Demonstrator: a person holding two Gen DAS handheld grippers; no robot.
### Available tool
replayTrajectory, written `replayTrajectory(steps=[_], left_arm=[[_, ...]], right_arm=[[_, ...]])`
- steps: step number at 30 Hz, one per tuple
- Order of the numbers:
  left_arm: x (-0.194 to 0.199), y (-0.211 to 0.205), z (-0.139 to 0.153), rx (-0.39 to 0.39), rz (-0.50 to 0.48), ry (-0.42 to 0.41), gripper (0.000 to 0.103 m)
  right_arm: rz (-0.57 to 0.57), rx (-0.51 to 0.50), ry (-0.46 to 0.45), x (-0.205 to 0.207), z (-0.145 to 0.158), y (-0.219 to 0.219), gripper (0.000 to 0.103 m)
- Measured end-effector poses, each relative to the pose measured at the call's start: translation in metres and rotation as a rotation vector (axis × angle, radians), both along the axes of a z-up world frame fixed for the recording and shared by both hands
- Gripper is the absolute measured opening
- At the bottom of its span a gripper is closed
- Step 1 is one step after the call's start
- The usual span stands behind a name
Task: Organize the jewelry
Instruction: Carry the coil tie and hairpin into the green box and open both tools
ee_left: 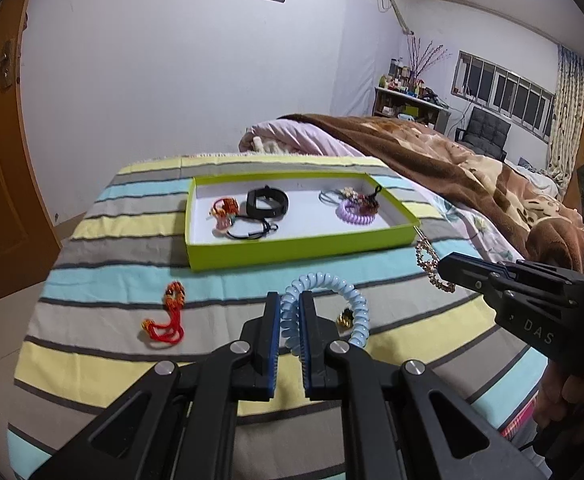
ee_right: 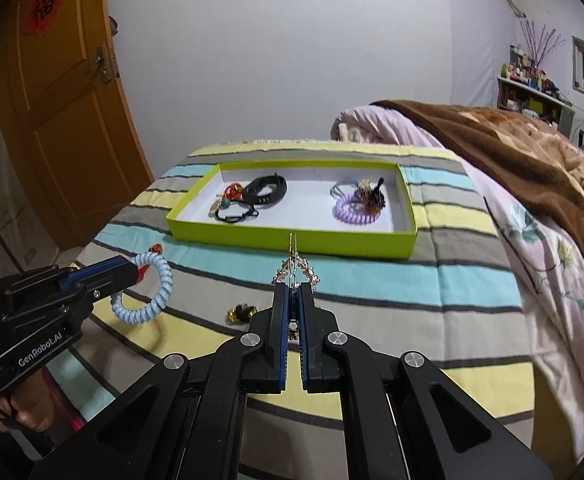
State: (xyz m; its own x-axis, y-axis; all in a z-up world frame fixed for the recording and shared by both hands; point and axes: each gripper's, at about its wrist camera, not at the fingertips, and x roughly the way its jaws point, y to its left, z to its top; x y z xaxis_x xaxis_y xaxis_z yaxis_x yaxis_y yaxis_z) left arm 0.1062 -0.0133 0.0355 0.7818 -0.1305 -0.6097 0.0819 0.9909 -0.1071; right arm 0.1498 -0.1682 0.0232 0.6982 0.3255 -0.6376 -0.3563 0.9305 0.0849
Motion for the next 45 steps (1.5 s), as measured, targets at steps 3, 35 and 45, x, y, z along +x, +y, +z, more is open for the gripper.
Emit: replayTrajectory(steps=[3,35,45], left_arm=[[0.003,0.004,0.006,-0.003,0.007,-0.013,0.009],[0.115,0.029,-0.005,0.038,0.078,0.030,0.009],[0.142,0.033,-0.031,0.049,0.084,0.104,0.009]], right_arm=[[0.001,-0.002,-0.016,0.002,0.006,0.001,0.004],[0.000,-0.028,0.007,0.111,-0.003,0.018,0.004],[0.002,-0.043,0.093,0.148,-0.033,0.021,0.004]])
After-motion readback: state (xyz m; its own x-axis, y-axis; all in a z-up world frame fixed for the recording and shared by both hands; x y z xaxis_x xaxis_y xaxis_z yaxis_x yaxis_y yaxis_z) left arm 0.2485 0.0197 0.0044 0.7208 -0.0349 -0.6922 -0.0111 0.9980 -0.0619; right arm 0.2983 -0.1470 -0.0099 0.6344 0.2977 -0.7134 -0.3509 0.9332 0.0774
